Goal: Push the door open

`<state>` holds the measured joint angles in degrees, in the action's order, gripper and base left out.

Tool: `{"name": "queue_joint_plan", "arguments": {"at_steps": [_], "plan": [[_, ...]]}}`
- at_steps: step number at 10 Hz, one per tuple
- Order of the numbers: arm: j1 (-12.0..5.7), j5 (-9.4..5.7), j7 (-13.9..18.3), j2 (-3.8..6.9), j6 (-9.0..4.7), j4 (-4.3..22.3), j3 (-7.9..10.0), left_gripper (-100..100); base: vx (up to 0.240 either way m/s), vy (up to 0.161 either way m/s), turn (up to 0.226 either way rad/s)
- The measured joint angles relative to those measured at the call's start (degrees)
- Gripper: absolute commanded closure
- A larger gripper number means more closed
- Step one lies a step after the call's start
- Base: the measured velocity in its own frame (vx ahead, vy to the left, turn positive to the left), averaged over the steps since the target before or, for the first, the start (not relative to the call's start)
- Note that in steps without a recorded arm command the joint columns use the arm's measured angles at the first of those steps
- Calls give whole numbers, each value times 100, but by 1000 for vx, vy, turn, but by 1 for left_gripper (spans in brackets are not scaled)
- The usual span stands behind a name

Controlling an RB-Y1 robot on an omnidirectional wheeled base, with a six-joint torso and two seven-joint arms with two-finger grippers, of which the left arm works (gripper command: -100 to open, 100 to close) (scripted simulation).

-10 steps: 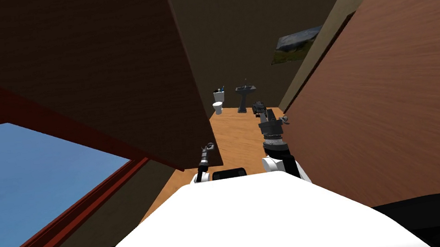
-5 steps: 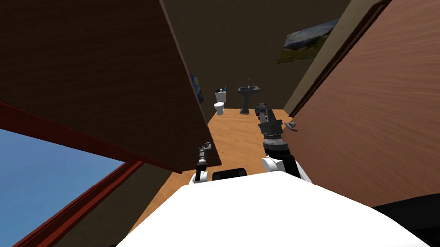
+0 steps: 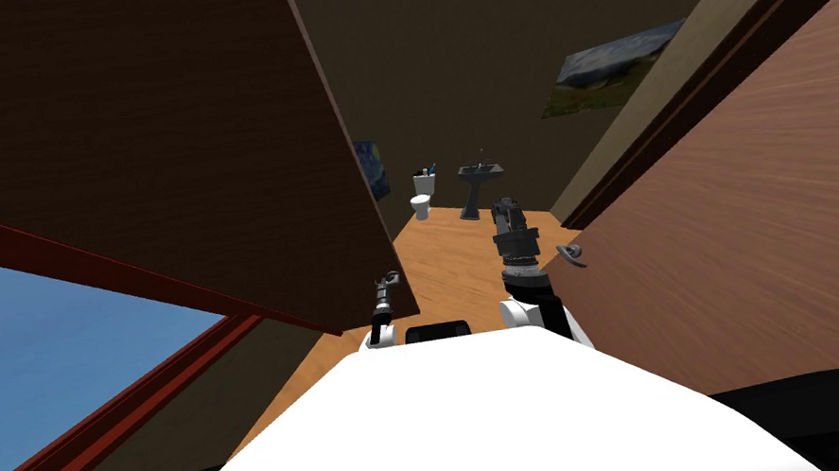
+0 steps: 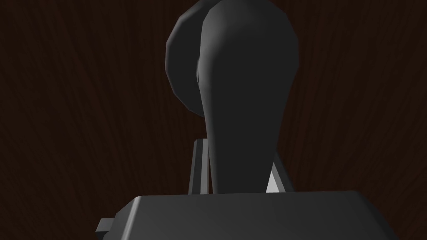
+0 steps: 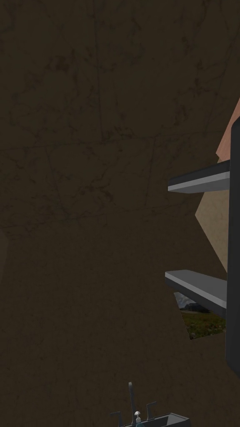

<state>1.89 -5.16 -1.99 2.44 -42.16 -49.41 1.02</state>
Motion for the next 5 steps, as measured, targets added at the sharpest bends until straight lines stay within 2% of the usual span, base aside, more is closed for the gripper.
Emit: {"name": "queue_joint_plan", "arguments": {"at_steps": [3,5], "plan": [[48,-52,-34,67,54,-13,95,100,177,-51,46],[-4,-104,-74,94,12,84,200,100,195,-48,47]]}}
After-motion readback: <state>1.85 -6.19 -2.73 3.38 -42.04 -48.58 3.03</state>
